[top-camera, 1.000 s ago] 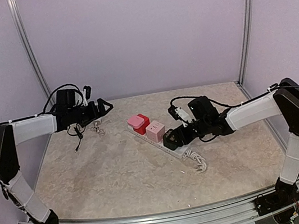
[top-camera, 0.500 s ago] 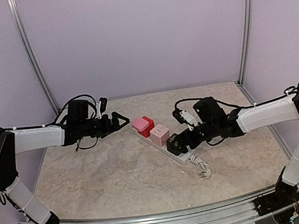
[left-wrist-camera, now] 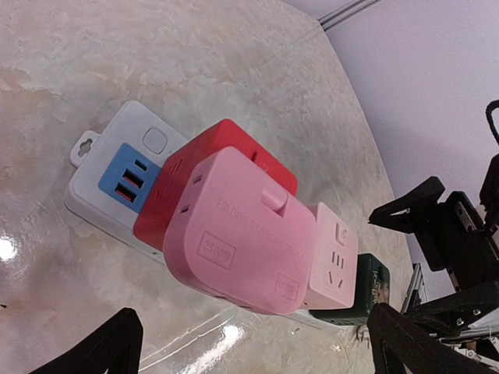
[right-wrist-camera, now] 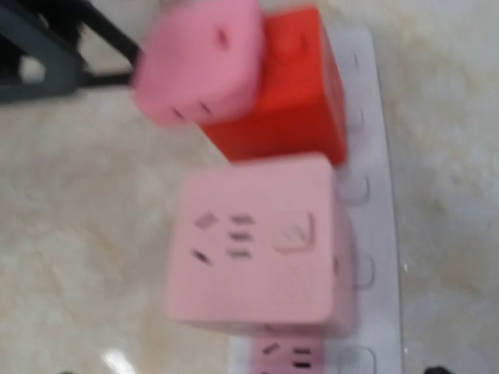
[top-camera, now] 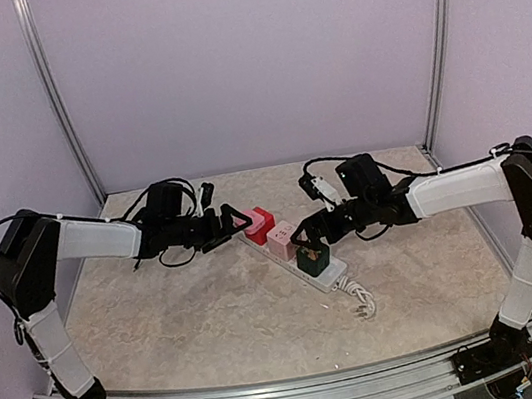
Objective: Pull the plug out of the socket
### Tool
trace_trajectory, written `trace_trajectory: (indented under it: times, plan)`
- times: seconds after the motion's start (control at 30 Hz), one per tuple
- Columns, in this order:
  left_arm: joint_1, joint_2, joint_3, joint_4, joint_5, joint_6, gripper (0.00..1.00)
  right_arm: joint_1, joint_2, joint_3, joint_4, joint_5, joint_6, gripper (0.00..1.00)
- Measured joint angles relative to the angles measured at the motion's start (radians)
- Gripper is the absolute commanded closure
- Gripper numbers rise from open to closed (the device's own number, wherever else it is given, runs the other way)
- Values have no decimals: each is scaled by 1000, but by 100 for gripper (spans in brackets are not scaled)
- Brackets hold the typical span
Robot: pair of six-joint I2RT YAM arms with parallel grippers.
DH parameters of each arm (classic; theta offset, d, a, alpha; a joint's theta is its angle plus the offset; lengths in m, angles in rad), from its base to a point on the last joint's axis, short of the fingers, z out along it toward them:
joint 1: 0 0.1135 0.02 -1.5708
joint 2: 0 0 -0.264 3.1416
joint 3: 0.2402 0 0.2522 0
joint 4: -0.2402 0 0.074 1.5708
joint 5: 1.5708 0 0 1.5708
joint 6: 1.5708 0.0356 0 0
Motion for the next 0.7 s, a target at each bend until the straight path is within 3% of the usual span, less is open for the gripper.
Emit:
trace_trajectory:
  times: [0.37,0.7]
  plan:
    - [-32,51,93,24,49,-34,6,-6,62,-12,24,-84,11,15]
    - [-55,55,186,12,61,-31,12,-6,62,-58,78,-124,42,16]
